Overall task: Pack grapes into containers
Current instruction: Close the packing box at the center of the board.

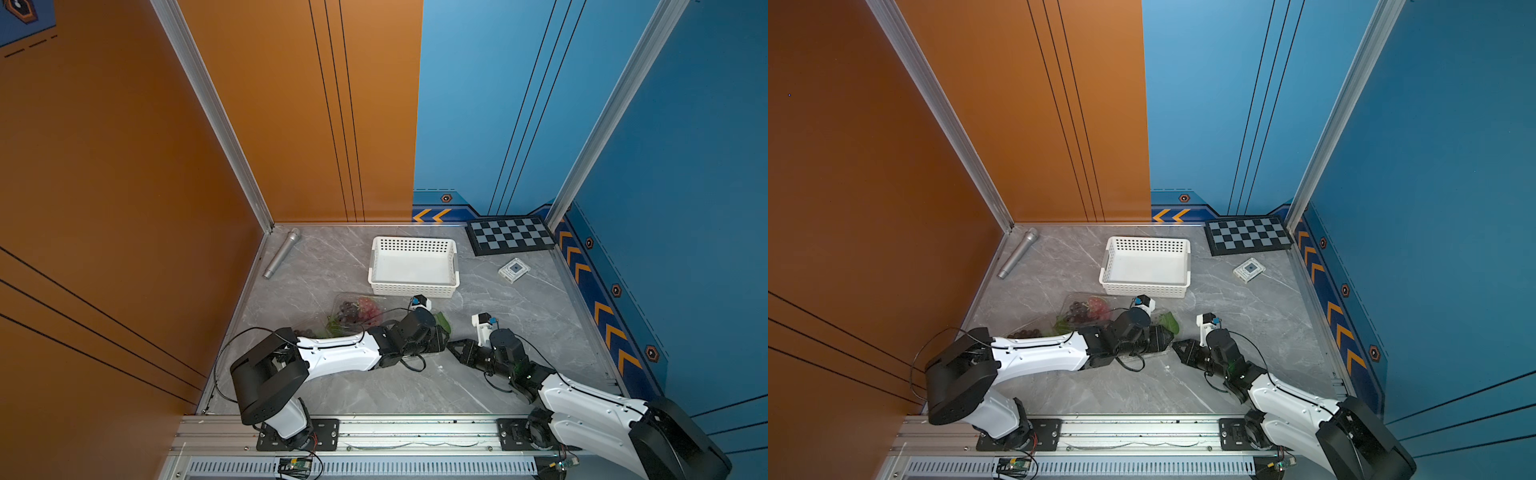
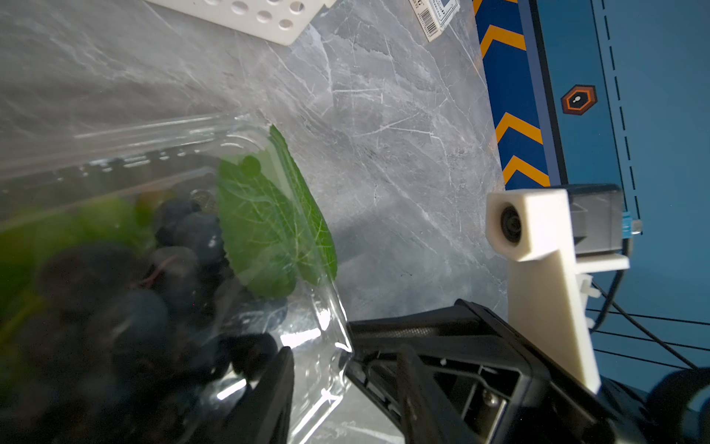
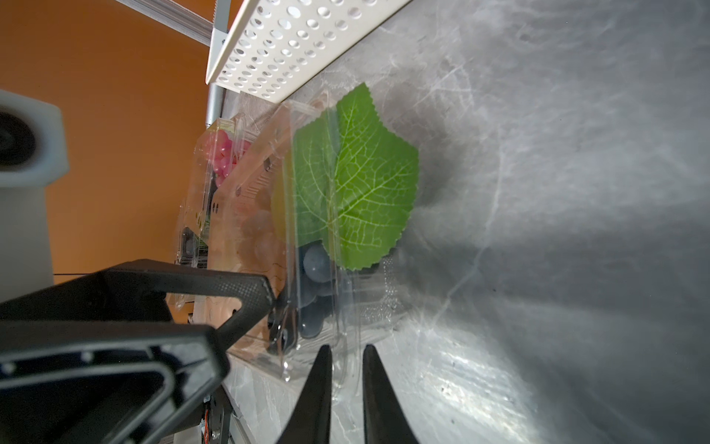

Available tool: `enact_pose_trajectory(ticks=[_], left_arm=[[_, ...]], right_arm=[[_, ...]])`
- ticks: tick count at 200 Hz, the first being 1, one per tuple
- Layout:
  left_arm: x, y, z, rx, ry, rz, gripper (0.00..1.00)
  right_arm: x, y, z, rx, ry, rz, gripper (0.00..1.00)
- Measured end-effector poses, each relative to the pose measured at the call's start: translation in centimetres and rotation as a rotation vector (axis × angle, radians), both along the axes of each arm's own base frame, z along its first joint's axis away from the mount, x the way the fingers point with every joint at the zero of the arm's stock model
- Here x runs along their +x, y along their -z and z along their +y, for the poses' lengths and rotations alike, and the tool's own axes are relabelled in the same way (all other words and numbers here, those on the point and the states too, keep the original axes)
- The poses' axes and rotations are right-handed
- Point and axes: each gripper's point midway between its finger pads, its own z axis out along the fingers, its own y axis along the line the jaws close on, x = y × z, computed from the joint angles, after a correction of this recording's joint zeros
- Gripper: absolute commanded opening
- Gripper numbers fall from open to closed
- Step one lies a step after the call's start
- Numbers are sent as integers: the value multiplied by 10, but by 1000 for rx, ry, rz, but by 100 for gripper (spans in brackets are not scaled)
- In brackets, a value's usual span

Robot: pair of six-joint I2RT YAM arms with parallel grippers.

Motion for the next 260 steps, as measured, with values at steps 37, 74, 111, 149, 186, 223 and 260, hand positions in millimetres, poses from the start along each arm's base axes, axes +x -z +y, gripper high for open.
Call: enact_pose_trajectory(ticks=[37, 74, 111, 149, 186, 223, 260], left_arm=[[0, 0, 0, 0, 0, 0, 46], [0, 0, 0, 0, 0, 0, 46], [0, 1, 0, -2, 0, 0, 46], [0, 0, 0, -7, 0, -1, 46], [2, -10, -6, -11, 13, -11, 52], [17, -56, -15, 22, 32, -116, 67], [53, -130, 45, 109, -87, -346, 83]], right_arm=[[-1, -1, 3, 6, -6, 2, 13], [-2, 0, 5, 8, -9, 7, 12], [-2, 2, 7, 11, -12, 13, 18], [-4, 1, 7, -1, -15, 22, 31], [-4, -16, -1, -18, -11, -12, 49], [13, -51, -25, -73, 51, -94, 78], [40, -76, -62, -207, 149, -139, 100]])
